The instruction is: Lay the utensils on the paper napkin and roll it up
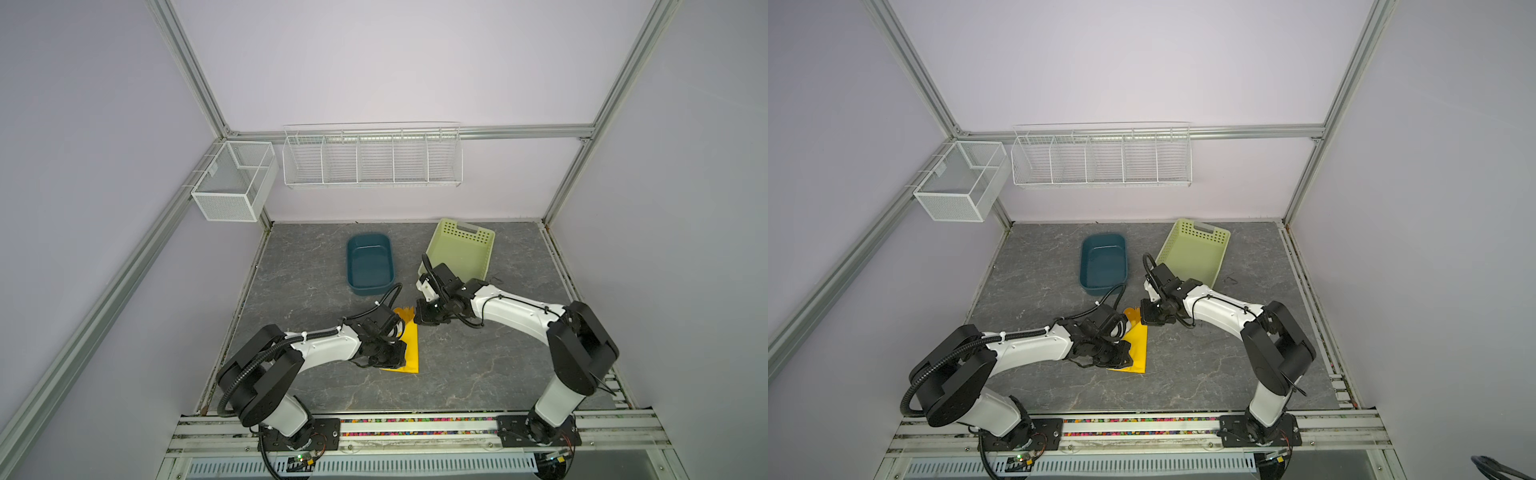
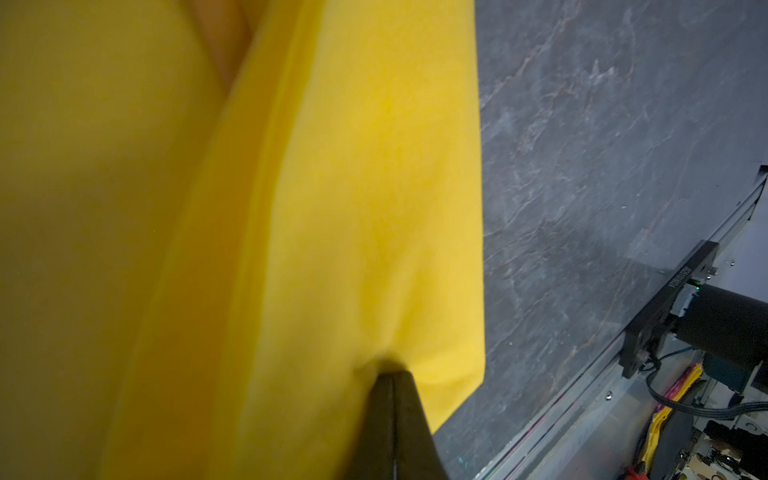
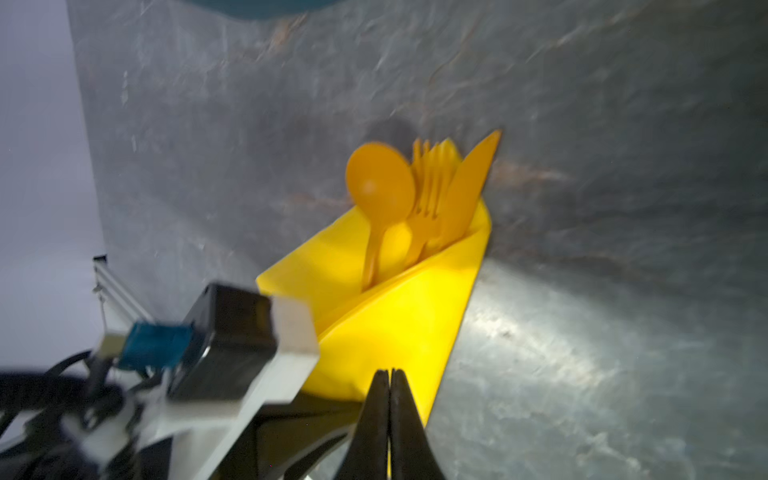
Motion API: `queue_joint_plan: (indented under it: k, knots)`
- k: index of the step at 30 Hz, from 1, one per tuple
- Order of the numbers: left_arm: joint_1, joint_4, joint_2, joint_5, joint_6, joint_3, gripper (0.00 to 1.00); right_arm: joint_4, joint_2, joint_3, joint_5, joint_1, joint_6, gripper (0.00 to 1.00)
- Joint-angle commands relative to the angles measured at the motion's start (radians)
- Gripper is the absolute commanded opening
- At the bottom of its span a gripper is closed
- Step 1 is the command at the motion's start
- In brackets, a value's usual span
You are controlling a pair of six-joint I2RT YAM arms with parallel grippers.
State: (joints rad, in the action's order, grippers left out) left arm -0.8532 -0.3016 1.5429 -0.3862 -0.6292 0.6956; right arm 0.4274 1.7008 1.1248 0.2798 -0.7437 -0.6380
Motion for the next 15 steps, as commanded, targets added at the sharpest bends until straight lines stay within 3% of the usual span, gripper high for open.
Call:
queue_joint_plan:
  k: [1, 8, 15]
  knots:
    - [-0.002, -0.046, 0.024, 0.064, -0.010, -0.045, 0.00, -0.025, -0.037, -0.086, 0.078, -0.057, -0.078, 0.08]
    - [-0.002, -0.036, 0.027, 0.063, -0.015, -0.051, 0.00, -0.087, -0.057, -0.204, 0.082, -0.161, -0.164, 0.07]
    - [-0.002, -0.036, 0.022, 0.067, -0.019, -0.052, 0.00, -0.260, -0.044, -0.310, 0.146, -0.201, -0.239, 0.07]
